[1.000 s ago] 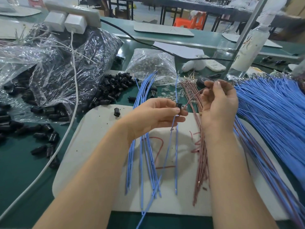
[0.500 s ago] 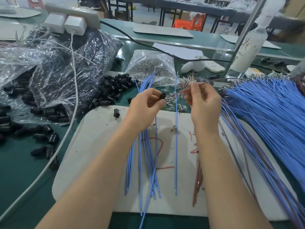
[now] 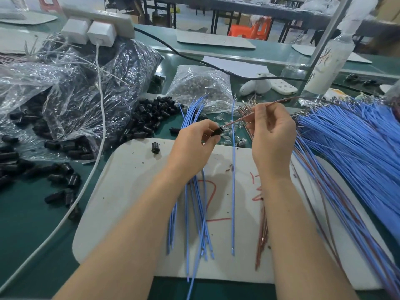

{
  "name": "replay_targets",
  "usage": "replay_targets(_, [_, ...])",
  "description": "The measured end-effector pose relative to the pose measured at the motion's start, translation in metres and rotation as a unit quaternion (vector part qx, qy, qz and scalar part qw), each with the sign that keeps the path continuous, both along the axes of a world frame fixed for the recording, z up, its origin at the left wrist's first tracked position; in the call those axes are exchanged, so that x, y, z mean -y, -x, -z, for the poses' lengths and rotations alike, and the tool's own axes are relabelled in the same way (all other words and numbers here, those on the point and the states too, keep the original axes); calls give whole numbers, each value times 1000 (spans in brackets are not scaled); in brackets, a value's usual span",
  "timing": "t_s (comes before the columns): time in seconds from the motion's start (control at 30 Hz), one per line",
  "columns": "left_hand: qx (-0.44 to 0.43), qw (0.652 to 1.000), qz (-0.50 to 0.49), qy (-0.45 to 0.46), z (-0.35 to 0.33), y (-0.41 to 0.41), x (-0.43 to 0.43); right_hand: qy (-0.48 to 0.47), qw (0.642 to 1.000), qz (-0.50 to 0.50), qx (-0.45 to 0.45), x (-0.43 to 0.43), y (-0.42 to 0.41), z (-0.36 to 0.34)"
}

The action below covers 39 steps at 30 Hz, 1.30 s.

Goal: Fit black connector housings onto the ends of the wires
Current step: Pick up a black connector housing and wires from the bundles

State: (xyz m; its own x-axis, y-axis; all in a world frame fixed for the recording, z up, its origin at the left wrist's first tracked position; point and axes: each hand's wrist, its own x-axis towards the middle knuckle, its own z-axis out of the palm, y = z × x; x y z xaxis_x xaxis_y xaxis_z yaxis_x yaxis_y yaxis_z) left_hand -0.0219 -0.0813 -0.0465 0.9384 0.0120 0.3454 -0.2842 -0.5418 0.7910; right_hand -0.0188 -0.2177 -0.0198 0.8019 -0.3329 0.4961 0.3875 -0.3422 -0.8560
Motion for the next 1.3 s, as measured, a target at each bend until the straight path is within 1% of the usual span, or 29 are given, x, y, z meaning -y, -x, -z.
replay_targets(0.2, [22,999,-8,-28,2,0,1,49,999,10,-4,-1,1,2])
replay_targets(0.27, [22,999,-12,-24,3,-1,0,31,999,14,-12,0,0,1])
replay_targets(0.33, [20,1000,-15,-10,2,-2,-1,-22,999,18,-23,2,-1,-1])
replay_targets(0.4, [9,1000,-17,22,0,-2,-2,-67,997,21,-35,5,-2,-1])
replay_targets(0.47, [-19,996,1,86,-5,-1,-2,-93,994,15,-51,6,-3,0])
replay_targets(0.53, [-52,986,46,150,-9,2,-1,-98,993,8,-61,5,-5,2])
replay_targets(0.57, [-64,982,72,164,-11,3,0,-97,993,4,-63,4,-5,2])
replay_targets(0.6, [-73,979,93,164,-12,5,1,-99,993,0,-63,4,-5,3])
replay_targets(0.67, [-83,981,113,131,-12,6,3,-112,992,-13,-61,3,-5,4])
replay_targets(0.8, [-94,984,124,92,-9,6,3,-124,990,-24,-66,3,-6,5])
replay_targets(0.87, [-89,985,116,90,-9,5,2,-130,986,-54,-88,3,-7,6])
replay_targets(0.9, [-83,986,110,95,-10,5,3,-121,984,-76,-105,2,-8,8])
replay_targets(0.97, [-73,987,99,104,-10,5,3,-74,983,-102,-133,0,-8,11])
replay_targets(1.0, [-73,987,98,108,-10,5,4,-57,984,-103,-135,-1,-8,12])
replay_targets(1.07, [-85,983,105,123,-11,6,4,-54,986,-97,-122,-2,-8,12])
replay_targets(1.13, [-111,975,122,148,-11,6,3,-89,983,-108,-117,-2,-8,10])
replay_targets(1.2, [-143,961,143,190,-11,5,0,-163,967,-148,-127,-3,-7,9])
replay_targets(1.23, [-168,946,157,229,-11,5,-2,-200,956,-170,-133,-3,-7,8])
replay_targets(1.3, [-220,895,199,333,-12,6,-5,-250,935,-207,-141,-2,-6,5])
